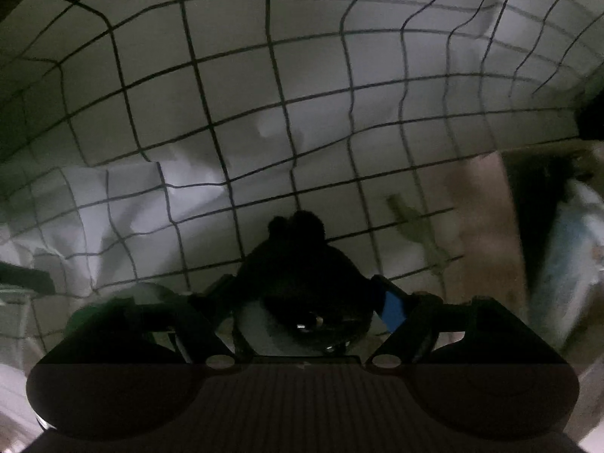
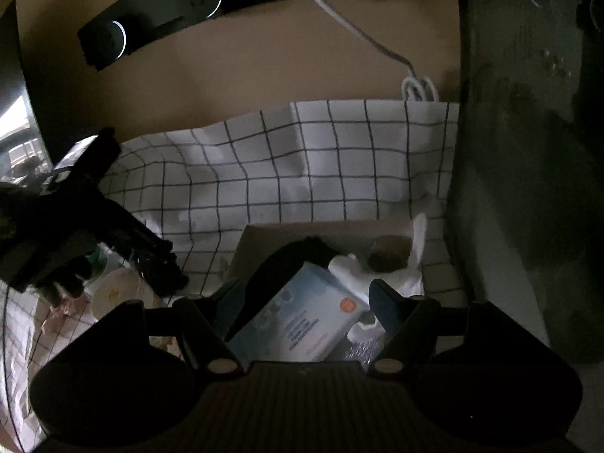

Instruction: Organize soft objects

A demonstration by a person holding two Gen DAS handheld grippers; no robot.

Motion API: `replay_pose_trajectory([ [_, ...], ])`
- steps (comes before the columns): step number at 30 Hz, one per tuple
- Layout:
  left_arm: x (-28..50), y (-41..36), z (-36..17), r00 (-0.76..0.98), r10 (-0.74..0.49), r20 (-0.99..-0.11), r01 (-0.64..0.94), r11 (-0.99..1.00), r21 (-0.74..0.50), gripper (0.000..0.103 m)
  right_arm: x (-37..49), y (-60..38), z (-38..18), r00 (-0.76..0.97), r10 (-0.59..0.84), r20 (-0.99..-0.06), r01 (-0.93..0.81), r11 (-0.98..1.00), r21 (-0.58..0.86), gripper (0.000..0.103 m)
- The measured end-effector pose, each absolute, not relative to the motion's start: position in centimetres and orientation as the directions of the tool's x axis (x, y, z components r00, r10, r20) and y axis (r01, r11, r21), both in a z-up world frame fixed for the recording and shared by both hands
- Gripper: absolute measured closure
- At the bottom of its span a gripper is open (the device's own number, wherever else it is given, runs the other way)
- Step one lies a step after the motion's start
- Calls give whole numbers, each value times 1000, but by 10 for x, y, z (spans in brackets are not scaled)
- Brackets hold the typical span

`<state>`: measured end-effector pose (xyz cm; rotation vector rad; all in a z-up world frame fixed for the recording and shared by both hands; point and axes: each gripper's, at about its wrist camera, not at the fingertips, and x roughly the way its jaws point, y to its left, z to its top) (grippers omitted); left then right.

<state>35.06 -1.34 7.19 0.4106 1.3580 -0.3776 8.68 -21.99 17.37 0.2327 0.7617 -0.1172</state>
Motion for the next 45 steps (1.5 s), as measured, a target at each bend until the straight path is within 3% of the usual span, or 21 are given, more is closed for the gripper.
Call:
replay_pose_trajectory([
  [10, 347, 3, 57, 173, -60, -983, 485, 874, 32, 23, 94, -218, 168, 690, -31, -723, 184, 974, 134, 30],
  [13, 345, 8, 70, 204, -137, -969, 478, 878, -23, 25, 102, -209, 175, 699, -51, -714, 164, 982, 91, 30],
  [19, 320, 47, 158, 362, -415, -835, 493, 845, -207, 26, 126, -187, 199, 716, -63, -696, 113, 993, 27, 30],
  [24, 284, 118, 204, 538, -477, -695, 407, 869, -281, 26, 181, -156, 210, 673, 31, -739, 22, 998, 63, 31],
  [25, 280, 130, 203, 554, -477, -682, 378, 874, -304, 26, 196, -151, 208, 643, 62, -763, 4, 996, 85, 34],
  [28, 265, 168, 195, 578, -492, -651, 292, 870, -398, 26, 252, -133, 189, 501, 134, -855, -35, 990, 135, 58],
  [32, 249, 199, 176, 585, -507, -633, 213, 849, -483, 26, 305, -107, 160, 390, 44, -920, -123, 992, -4, 79],
  [35, 240, 218, 167, 583, -512, -631, 179, 839, -515, 26, 330, -95, 137, 301, 37, -953, -190, 982, -22, 85],
  [45, 243, 255, 163, 613, -513, -602, 105, 807, -581, 26, 362, -85, 74, 156, -64, -986, -242, 965, -100, 85],
])
